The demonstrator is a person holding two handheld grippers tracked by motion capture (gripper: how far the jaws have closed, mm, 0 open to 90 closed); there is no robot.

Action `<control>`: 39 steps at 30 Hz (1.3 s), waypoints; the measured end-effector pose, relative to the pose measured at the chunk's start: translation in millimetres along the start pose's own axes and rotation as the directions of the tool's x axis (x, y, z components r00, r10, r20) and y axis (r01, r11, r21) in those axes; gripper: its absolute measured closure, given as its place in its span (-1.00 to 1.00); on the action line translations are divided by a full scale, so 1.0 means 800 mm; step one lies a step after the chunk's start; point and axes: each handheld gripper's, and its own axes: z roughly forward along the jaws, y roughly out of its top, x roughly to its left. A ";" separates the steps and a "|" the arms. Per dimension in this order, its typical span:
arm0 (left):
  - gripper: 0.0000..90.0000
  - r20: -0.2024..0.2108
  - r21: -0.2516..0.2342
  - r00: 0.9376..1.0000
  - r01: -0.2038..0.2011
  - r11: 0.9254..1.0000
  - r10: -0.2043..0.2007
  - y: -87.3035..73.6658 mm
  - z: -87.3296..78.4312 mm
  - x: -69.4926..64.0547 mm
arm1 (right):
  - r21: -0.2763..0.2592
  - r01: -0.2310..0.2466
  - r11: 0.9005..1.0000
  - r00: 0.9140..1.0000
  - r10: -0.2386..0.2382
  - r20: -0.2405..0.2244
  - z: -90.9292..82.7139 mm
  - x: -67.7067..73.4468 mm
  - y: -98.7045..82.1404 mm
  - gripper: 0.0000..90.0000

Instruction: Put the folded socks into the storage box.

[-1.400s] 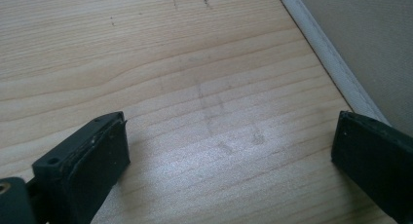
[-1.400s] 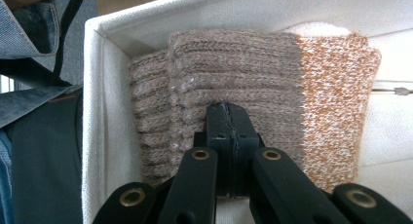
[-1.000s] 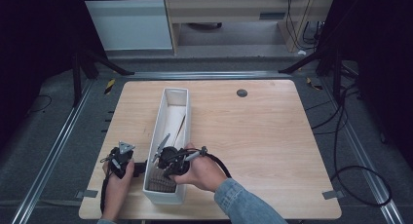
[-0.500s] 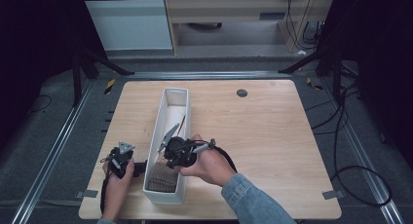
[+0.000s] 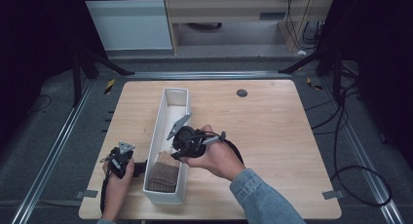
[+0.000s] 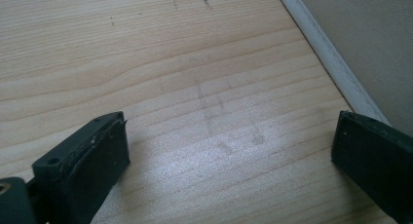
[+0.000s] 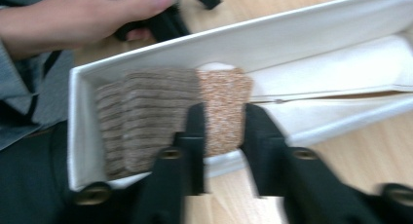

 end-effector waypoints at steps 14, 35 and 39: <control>-1.00 0.000 0.000 1.000 0.000 1.000 0.000 0.000 0.000 0.000 | -0.164 -0.084 0.983 0.951 0.129 0.282 -0.046 -0.048 -0.023 -0.88; -1.00 0.000 0.002 1.000 -0.001 1.000 0.001 0.000 0.000 0.000 | -0.216 -0.159 0.964 0.884 0.236 0.403 -0.104 -0.106 -0.092 -0.86; -1.00 0.001 0.002 1.000 0.000 1.000 0.000 0.000 0.000 0.000 | -0.226 -0.179 0.958 0.869 0.262 0.421 -0.110 -0.112 -0.108 -0.86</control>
